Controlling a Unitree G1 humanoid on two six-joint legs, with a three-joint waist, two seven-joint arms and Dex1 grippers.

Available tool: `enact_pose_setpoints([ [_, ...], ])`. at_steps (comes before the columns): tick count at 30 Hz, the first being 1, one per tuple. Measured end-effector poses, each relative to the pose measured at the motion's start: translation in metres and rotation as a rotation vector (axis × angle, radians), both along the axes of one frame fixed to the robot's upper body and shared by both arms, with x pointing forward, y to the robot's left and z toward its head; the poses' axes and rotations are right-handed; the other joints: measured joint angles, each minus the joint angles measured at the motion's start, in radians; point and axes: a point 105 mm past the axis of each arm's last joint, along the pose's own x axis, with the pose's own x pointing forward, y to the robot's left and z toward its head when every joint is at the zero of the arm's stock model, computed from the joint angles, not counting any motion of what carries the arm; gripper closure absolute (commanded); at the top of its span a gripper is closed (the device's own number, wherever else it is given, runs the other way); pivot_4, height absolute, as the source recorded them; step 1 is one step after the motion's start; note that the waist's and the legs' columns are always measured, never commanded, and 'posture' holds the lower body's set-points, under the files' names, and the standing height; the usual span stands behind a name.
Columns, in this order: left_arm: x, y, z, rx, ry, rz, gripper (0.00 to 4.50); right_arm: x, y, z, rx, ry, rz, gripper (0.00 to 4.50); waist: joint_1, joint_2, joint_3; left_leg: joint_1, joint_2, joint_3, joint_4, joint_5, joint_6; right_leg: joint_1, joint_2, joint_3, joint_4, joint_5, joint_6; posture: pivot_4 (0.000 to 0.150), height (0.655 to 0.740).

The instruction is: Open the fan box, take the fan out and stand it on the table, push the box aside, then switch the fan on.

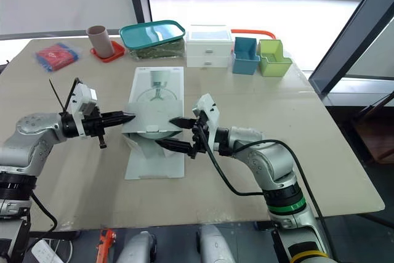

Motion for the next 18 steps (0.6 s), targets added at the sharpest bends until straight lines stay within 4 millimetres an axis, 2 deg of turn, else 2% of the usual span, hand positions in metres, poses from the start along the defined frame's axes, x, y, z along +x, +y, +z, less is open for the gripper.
enact_pose_setpoints([
  [8, 0.002, 0.001, -0.003, 0.006, 0.008, 0.009, 4.50, -0.013, 0.003, 0.007, -0.012, -0.030, 0.058, 0.30, 0.000, 0.000, 0.000, 0.000, 0.000, 0.000, 0.000, 0.000, 0.000, 0.000, 0.000, 0.000, 0.000, 0.000, 0.000, 0.150, 0.7400],
  [12, 0.004, 0.002, -0.003, 0.006, -0.001, 0.012, 4.50, -0.016, 0.012, 0.009, -0.064, -0.042, 0.089, 0.30, 0.000, 0.000, 0.000, 0.001, 0.000, 0.000, 0.000, 0.000, 0.000, 0.000, 0.000, 0.000, 0.000, 0.000, 0.000, 0.150, 0.7400],
  [18, 0.005, 0.001, -0.003, 0.013, -0.008, 0.018, 4.50, -0.012, 0.013, -0.001, -0.171, -0.029, 0.075, 0.30, 0.000, 0.000, 0.000, 0.000, 0.000, 0.000, 0.000, 0.000, 0.000, 0.000, 0.000, 0.000, 0.000, 0.000, 0.000, 0.150, 0.7400],
])
